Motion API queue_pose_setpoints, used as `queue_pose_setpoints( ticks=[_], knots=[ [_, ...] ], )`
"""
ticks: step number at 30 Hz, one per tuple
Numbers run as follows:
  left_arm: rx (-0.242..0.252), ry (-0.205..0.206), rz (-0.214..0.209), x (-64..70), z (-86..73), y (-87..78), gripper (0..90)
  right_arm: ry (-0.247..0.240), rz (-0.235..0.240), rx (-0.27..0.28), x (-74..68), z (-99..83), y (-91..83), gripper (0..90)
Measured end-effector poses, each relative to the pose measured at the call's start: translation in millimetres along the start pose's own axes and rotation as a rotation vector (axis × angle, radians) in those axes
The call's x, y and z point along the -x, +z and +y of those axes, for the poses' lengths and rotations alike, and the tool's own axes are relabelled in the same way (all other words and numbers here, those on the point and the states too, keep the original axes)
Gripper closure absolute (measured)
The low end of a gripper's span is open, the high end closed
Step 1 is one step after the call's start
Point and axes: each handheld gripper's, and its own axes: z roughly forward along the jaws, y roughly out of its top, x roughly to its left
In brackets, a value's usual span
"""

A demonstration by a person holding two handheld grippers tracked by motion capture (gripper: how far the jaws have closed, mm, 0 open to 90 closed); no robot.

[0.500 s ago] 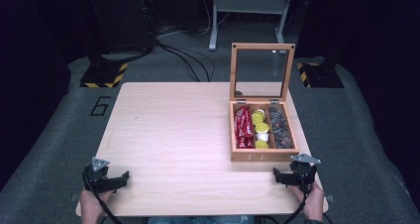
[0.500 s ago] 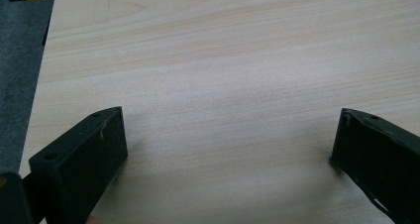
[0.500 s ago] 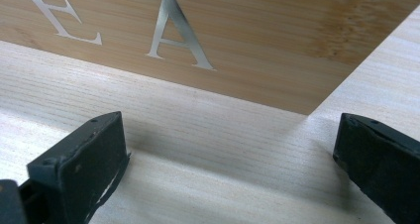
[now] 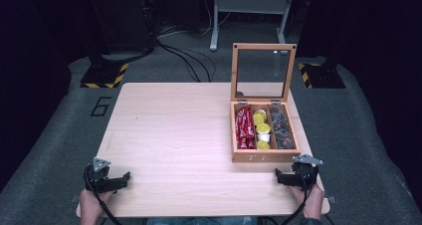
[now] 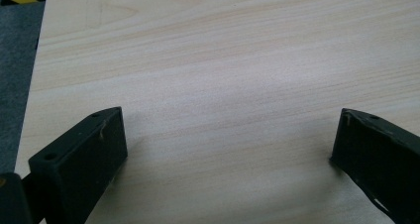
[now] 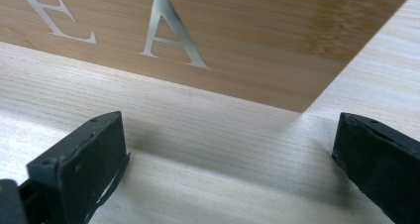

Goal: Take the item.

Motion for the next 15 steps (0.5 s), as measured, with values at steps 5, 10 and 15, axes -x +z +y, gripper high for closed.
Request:
queue_pose_setpoints(
  ticks=[5, 10, 15],
  knots=[
    [-0.011, 0.007, -0.015, -1.1, 2.4, 1.2, 0.3, 0.009, -0.010, -0.010, 2.0, 0.7, -0.5, 0.0],
    [-0.012, 0.010, -0.020, -0.8, 4.0, 1.7, 0.1, 0.019, -0.017, -0.009, 1.9, 0.9, -0.1, 0.0],
    [0.014, -0.008, -0.046, 1.1, 8.7, -1.1, 0.2, 0.014, -0.014, -0.007, 2.3, 0.6, -0.2, 0.0]
  ],
)
